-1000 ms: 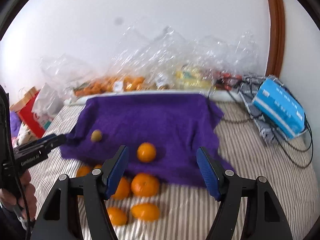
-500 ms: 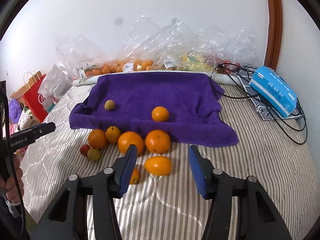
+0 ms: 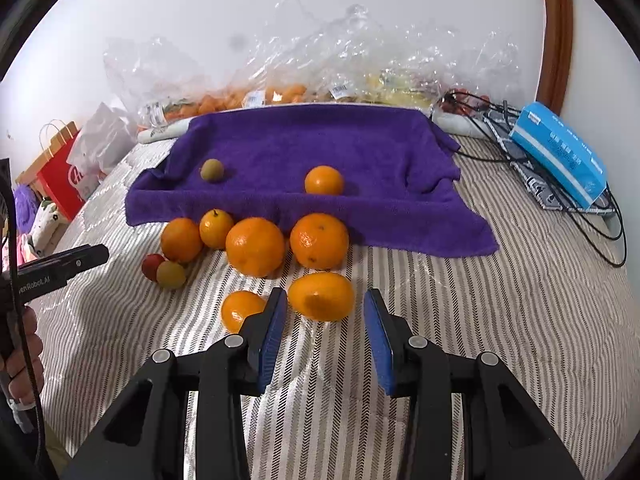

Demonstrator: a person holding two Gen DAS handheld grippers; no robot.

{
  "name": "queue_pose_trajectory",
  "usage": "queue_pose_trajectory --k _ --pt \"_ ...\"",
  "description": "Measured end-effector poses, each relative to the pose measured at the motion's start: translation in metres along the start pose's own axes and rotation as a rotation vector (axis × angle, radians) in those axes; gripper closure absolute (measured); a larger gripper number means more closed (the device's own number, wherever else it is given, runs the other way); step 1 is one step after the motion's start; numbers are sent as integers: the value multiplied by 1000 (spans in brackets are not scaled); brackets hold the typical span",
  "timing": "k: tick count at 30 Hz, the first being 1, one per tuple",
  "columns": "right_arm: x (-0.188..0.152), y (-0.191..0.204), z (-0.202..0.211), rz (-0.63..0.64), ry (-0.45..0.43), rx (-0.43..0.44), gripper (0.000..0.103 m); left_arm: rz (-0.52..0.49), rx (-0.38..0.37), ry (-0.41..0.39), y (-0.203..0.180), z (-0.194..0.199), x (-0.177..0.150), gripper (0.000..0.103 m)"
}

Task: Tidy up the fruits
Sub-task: 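Close the right tool on an oval orange in front of the towel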

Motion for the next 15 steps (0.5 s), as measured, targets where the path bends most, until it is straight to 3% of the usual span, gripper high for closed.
queue_pose_trajectory --k 8,15 --pt "-5 -4 -23 -8 32 10 62 4 -48 5 1 -15 -10 55" --pt "0 -3 -35 10 35 3 61 -26 -30 6 -3 -15 -12 55"
Point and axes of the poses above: each gripper's, at about its wrist camera, not at the fingertips, and z roughly against the way its jaws point, y to its left, x to its top, the point moved 10 cm from there along -z, roughly the way its jaws point, and after that the axes turned 3 degrees about y, right-handed, at the moved point
